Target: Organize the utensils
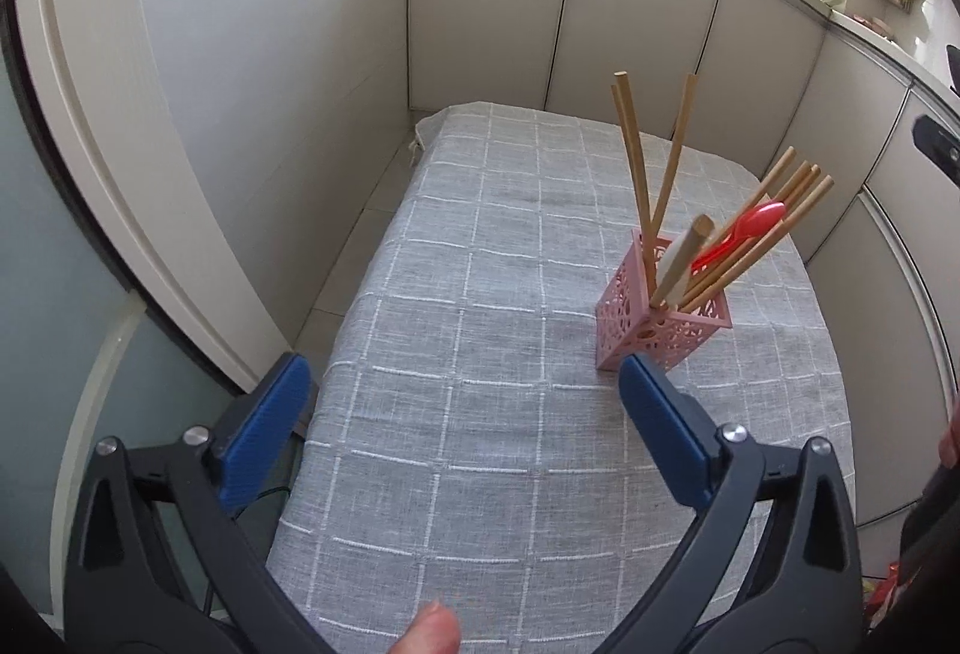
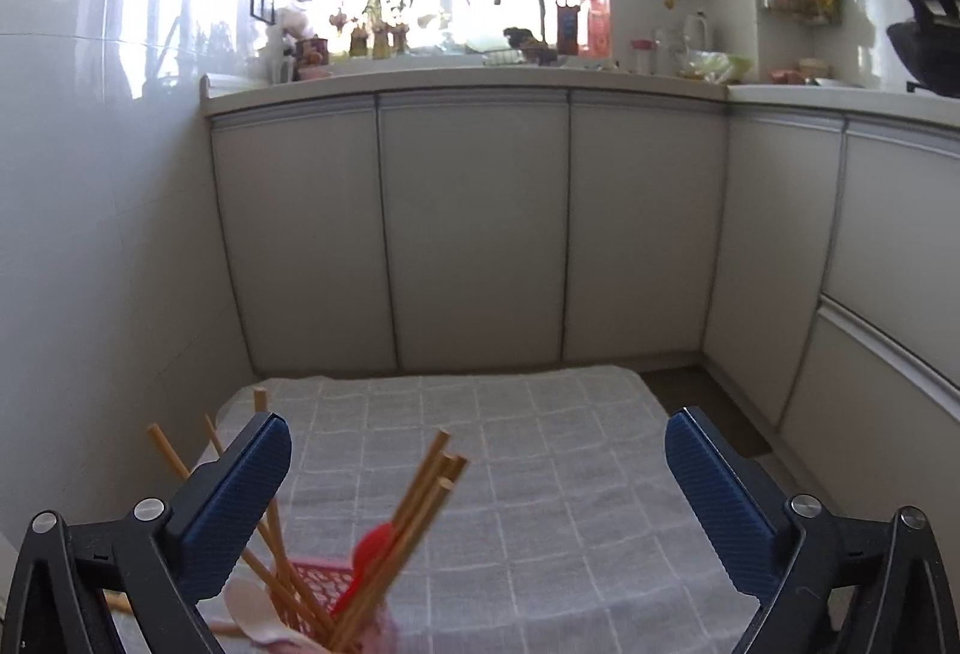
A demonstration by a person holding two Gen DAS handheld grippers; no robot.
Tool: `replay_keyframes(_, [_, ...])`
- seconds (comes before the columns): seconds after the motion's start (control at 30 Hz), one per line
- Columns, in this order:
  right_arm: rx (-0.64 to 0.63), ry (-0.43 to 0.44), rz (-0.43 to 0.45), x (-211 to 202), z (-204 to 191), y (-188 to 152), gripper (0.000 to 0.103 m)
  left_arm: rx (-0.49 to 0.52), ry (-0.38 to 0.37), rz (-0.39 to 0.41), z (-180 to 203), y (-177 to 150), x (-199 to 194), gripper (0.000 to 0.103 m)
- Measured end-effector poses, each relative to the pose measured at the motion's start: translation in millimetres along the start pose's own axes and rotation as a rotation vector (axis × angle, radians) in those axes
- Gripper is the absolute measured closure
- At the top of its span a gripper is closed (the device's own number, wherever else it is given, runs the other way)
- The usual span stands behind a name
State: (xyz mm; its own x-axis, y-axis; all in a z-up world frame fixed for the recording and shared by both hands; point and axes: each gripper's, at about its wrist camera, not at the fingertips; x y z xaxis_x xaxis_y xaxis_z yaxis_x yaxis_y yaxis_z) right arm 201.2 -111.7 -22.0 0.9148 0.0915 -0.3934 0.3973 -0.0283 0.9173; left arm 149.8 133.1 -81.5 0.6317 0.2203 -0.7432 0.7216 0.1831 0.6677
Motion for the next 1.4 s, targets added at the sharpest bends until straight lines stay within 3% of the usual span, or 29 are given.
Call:
replay_keyframes(0.2, [0.044, -0.01, -0.162, -58, 38, -34, 0.001, 0.103, -0.001, -0.014, 24, -20, -31, 0.001])
replay_keyframes(0.67, [0.229, -0.02, -0.258, -190, 90, -93, 0.001, 0.114, -0.015, 0.039, 60, -77, -126, 0.001])
replay_keyframes(0.8, [0.17, -0.023, -0.241, -208, 84, -87, 0.001, 0.1, -0.037, 0.046, 62, -87, -141, 0.001])
replay_keyframes(1.03, [0.114, 0.001, -0.187, -227, 69, -78, 0.001, 0.115, -0.015, 0.146, 69, -94, -167, 0.001])
replay_keyframes(1.4, [0.104, -0.014, -0.214, -211, 65, -84, 0.001, 0.103, -0.023, 0.133, 65, -93, -161, 0.001])
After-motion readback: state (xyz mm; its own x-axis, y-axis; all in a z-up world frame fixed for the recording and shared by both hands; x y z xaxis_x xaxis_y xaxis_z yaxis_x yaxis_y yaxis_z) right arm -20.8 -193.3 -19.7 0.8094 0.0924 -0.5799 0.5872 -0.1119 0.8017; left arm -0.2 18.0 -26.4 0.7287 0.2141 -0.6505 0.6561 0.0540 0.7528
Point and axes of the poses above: each gripper's, at about its wrist camera, not at the fingertips, and x roughly the way its jaws point, z to its right, y to its top, and after that the axes turned 7 degrees about y, right-handed
